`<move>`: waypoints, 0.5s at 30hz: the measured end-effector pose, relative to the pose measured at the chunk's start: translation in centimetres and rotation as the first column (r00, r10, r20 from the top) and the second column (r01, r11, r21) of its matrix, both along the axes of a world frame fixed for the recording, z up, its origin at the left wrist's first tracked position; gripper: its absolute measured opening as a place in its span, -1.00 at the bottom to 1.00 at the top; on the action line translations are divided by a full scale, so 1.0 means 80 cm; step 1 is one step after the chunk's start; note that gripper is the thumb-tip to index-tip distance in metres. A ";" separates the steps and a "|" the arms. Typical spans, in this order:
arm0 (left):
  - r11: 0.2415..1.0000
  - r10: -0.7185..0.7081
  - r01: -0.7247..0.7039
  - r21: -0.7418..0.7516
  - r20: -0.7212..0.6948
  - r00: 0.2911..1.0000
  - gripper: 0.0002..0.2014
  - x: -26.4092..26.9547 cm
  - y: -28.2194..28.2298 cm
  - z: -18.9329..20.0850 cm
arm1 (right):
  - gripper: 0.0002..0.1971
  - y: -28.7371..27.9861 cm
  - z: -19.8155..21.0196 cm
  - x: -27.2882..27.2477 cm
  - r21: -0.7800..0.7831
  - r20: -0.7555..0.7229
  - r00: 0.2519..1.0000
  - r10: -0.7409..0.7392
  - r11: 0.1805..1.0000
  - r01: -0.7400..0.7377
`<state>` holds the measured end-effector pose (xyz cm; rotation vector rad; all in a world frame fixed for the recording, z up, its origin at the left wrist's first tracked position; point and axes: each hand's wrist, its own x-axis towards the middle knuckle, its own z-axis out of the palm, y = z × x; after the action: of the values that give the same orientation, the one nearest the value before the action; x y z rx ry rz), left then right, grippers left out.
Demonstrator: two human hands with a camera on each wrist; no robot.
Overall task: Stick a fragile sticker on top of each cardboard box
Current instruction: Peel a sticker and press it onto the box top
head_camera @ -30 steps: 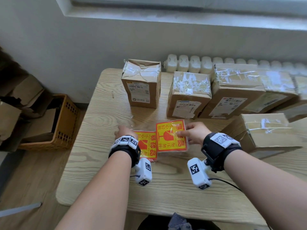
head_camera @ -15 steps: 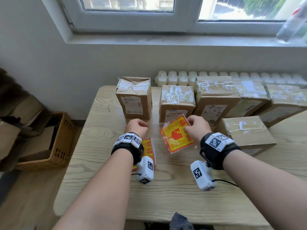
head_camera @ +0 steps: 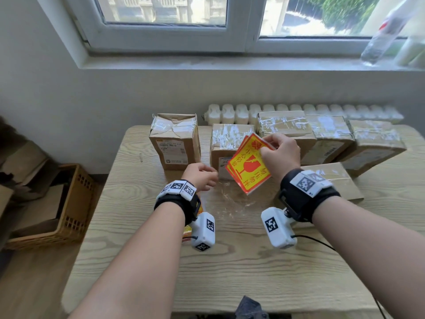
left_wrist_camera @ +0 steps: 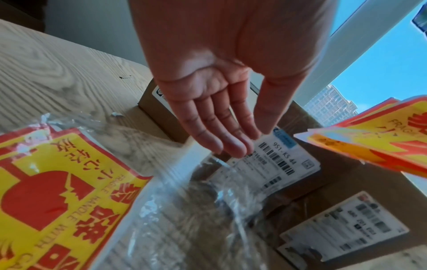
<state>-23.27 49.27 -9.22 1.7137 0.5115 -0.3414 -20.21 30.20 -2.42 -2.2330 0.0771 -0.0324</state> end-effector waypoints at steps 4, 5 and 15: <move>0.963 0.046 -0.060 -0.263 -0.059 0.997 -0.72 0.006 -0.010 0.023 | -0.86 0.001 0.000 0.010 0.245 -0.173 0.976 0.131 0.966 -0.086; 0.952 0.046 -0.062 -0.301 -0.062 0.997 -0.73 0.007 -0.011 0.026 | -0.86 0.002 -0.004 0.011 0.233 -0.193 0.968 0.161 0.966 -0.114; 0.983 0.100 -0.119 -0.137 -0.140 0.985 -0.84 -0.028 0.039 -0.004 | -0.86 0.025 -0.067 -0.009 0.092 -0.279 0.938 0.206 0.978 -0.187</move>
<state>-25.48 52.43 -9.50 1.5226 0.6599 -0.4050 -20.97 32.24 -7.82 -2.1562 0.0114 0.3999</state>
